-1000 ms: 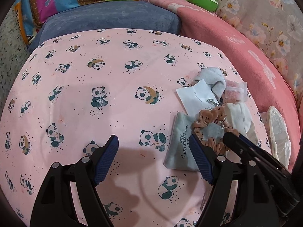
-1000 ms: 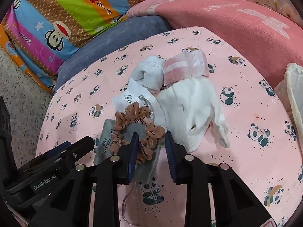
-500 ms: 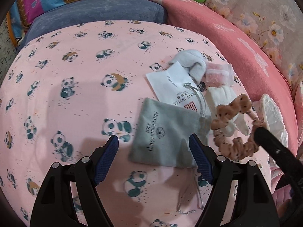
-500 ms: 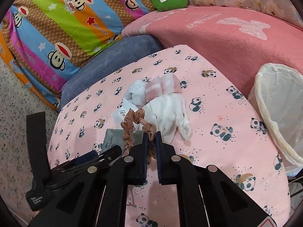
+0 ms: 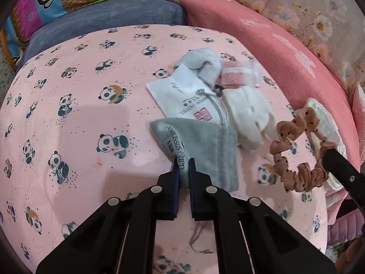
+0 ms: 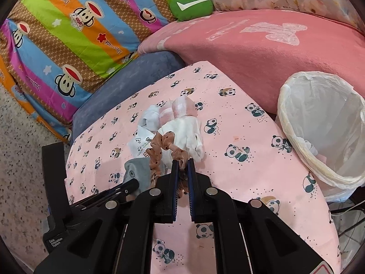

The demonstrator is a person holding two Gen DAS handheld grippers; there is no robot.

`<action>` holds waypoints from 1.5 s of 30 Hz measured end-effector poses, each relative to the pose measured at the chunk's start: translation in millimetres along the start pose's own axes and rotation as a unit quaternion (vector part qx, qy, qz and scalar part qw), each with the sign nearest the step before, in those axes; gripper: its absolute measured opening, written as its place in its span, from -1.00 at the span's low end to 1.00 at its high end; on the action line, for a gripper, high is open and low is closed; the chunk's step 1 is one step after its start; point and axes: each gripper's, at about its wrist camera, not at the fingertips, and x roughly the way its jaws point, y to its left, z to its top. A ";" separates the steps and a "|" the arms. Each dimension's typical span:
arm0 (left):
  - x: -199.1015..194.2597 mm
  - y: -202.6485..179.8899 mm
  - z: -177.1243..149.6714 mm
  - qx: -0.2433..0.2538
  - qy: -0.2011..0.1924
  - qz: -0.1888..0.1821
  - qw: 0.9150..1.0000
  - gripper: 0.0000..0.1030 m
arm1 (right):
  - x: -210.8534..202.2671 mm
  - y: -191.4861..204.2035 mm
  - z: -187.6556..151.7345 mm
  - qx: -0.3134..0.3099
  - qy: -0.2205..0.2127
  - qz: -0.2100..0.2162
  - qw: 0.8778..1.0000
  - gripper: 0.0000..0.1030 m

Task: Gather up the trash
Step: 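Carry brown scrunchie and grey pouch into the wastebasket and open both tools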

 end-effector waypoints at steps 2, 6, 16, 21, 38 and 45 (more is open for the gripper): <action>-7.9 -9.1 0.5 0.007 -0.008 -0.003 1.000 -0.87 | -10.2 -6.4 0.6 0.006 -0.010 -0.002 1.000 -0.83; -27.5 -29.1 5.0 0.020 -0.027 -0.015 0.999 -0.87 | -23.1 -14.3 1.8 0.011 -0.025 -0.006 1.000 -0.83; -64.0 -97.4 12.0 0.077 -0.063 -0.049 0.994 -0.87 | -73.6 -51.0 17.6 0.033 -0.078 -0.022 0.996 -0.83; -74.7 -137.9 13.7 0.111 -0.075 -0.068 0.989 -0.87 | -100.0 -80.2 24.2 0.057 -0.104 -0.036 0.992 -0.83; -72.3 -240.7 17.5 0.199 -0.084 -0.121 0.969 -0.86 | -145.0 -170.9 31.2 0.125 -0.138 -0.084 0.979 -0.83; -65.8 -268.9 21.4 0.220 -0.083 -0.138 0.962 -0.86 | -148.0 -195.8 29.8 0.142 -0.136 -0.098 0.976 -0.82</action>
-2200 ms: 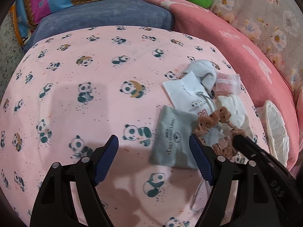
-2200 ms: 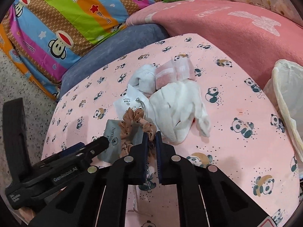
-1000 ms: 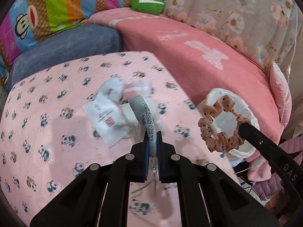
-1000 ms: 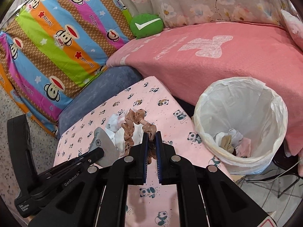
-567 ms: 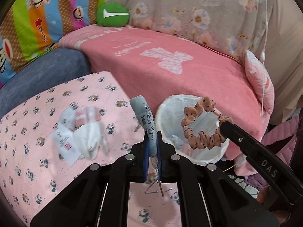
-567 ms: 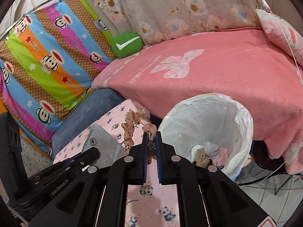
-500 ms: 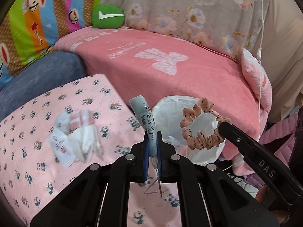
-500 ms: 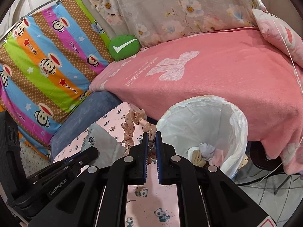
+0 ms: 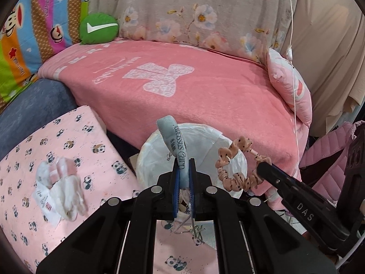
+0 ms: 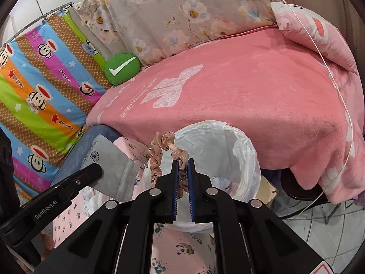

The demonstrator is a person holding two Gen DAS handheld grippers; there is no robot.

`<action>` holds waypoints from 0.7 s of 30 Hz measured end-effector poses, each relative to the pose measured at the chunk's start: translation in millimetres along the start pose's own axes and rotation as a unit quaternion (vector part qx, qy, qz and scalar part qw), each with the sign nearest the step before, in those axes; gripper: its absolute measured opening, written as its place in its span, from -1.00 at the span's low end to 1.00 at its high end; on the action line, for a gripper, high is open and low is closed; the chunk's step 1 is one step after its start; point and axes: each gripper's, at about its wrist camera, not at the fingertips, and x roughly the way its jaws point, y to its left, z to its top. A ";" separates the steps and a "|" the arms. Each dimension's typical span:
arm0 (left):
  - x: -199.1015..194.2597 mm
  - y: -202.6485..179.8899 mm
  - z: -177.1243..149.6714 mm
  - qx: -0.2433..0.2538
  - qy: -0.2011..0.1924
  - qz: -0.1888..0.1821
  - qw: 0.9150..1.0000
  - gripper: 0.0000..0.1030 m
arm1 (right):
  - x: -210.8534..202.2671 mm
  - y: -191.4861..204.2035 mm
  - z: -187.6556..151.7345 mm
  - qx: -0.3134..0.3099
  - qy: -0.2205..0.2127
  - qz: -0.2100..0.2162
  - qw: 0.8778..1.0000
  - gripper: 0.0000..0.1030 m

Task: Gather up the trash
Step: 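Carry brown scrunchie and grey pouch into the wastebasket and open both tools, then move both open tools back to the remaining white items on the table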

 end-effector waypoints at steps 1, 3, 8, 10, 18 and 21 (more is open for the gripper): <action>2.5 -1.3 1.2 0.000 0.002 -0.004 1.000 -0.86 | 1.4 -3.1 0.7 0.001 0.001 -0.001 1.000 -0.82; 8.1 -3.5 3.6 0.000 0.008 -0.010 1.000 -0.85 | 3.8 -8.9 3.2 0.003 0.002 -0.005 1.000 -0.82; 17.4 -9.4 7.1 0.008 0.016 -0.011 1.000 -0.82 | 10.8 -14.3 6.0 0.004 0.005 -0.010 1.000 -0.80; 21.2 -10.0 8.2 0.007 0.022 -0.008 1.000 -0.77 | 12.5 -13.8 5.8 0.003 0.005 -0.012 1.000 -0.74; 15.0 0.0 8.9 -0.010 -0.002 0.029 1.000 0.32 | 20.4 -6.9 4.1 -0.004 0.007 -0.013 1.000 -0.51; 13.3 4.1 9.7 -0.014 -0.003 0.034 0.999 0.32 | 20.3 -3.7 3.1 -0.006 0.007 -0.013 1.000 -0.45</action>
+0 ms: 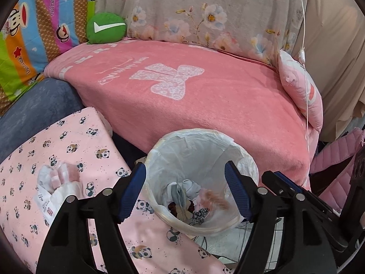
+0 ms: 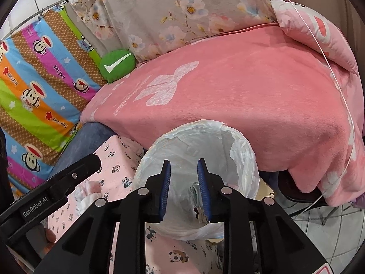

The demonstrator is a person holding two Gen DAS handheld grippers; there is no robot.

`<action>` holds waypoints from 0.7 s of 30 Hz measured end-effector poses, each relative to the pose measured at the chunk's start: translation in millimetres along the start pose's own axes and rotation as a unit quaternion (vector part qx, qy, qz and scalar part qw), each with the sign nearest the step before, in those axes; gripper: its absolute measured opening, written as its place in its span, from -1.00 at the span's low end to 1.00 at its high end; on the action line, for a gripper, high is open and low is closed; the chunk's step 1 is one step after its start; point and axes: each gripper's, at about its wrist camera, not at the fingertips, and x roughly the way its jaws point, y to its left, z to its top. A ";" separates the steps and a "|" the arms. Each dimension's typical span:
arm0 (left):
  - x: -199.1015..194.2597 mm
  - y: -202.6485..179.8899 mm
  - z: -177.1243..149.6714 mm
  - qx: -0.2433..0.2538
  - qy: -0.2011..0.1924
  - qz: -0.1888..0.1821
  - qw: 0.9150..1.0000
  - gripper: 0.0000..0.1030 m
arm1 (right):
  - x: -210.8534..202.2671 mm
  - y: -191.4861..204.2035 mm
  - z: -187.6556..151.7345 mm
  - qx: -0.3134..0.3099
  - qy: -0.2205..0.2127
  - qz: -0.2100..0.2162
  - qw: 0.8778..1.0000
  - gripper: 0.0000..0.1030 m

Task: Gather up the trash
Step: 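Move both open tools back to the remaining white items on the table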

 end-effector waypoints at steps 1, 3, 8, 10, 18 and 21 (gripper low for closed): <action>-1.3 1.8 0.0 -0.001 -0.001 0.002 1.000 0.32 | 0.0 1.4 -0.6 -0.001 0.001 0.001 1.000 -0.41; -4.1 4.9 -1.0 -0.004 -0.004 0.005 1.000 0.32 | 0.0 5.1 -2.8 -0.002 0.003 0.003 1.000 -0.36; -8.0 15.8 -5.9 -0.015 -0.005 0.013 1.000 0.32 | 0.2 13.8 -5.6 -0.009 0.009 0.007 1.000 -0.25; -9.2 20.2 -8.2 -0.021 -0.004 0.015 1.000 0.32 | 0.4 17.3 -7.3 -0.014 0.012 0.009 1.000 -0.25; -15.6 37.4 -15.4 -0.040 -0.003 0.023 0.999 0.32 | 1.0 38.9 -16.7 -0.037 0.020 0.017 0.999 -0.25; -19.3 42.7 -17.5 -0.045 -0.005 0.024 0.999 0.32 | 1.9 47.9 -19.8 -0.046 0.022 0.020 0.998 -0.25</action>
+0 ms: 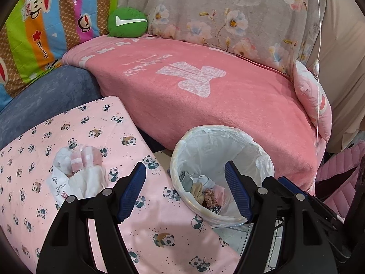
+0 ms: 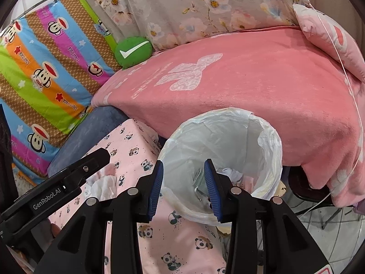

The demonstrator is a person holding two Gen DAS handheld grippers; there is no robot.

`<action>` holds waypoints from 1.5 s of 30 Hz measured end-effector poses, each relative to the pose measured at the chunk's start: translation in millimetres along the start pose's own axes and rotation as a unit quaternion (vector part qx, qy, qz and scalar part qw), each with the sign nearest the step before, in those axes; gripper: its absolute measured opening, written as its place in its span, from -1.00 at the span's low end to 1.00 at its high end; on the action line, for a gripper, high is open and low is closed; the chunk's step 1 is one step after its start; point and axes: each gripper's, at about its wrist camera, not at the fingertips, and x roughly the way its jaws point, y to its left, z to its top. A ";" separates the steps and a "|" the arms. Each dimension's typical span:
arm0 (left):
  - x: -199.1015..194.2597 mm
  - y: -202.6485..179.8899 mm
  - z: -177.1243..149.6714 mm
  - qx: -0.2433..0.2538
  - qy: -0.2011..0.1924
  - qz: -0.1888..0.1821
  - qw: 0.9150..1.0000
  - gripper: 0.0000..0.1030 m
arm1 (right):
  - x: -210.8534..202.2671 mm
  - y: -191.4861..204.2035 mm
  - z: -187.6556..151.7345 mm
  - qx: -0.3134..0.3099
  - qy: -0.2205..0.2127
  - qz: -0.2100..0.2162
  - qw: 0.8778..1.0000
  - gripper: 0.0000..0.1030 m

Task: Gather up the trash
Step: 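Move both open tools back to the remaining white items on the table, then grasp the white glove with the right tool while the left tool grasps the white paper card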

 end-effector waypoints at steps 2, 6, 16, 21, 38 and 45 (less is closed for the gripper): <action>-2.3 4.3 -0.7 -0.004 -0.001 0.001 1.000 0.32 | 0.8 6.7 -1.5 -0.006 0.001 0.003 1.000 -0.24; -5.8 13.7 -2.5 -0.013 -0.002 0.004 1.000 0.32 | 3.5 16.4 -4.8 -0.013 0.003 0.005 1.000 -0.23; -9.1 50.5 -14.5 -0.050 0.007 0.024 0.998 0.34 | 6.9 44.8 -13.7 -0.035 0.013 0.015 0.999 -0.10; -10.7 76.7 -23.6 -0.075 0.013 0.043 0.996 0.44 | 14.5 66.7 -21.8 -0.053 0.025 0.025 0.998 -0.10; -4.0 195.3 -59.9 -0.161 0.036 0.127 0.978 0.60 | 79.7 147.3 -59.3 -0.101 0.099 0.069 0.988 0.00; 18.7 237.9 -66.7 -0.194 0.057 0.140 0.969 0.60 | 119.9 180.5 -72.1 -0.116 0.120 0.066 0.984 0.00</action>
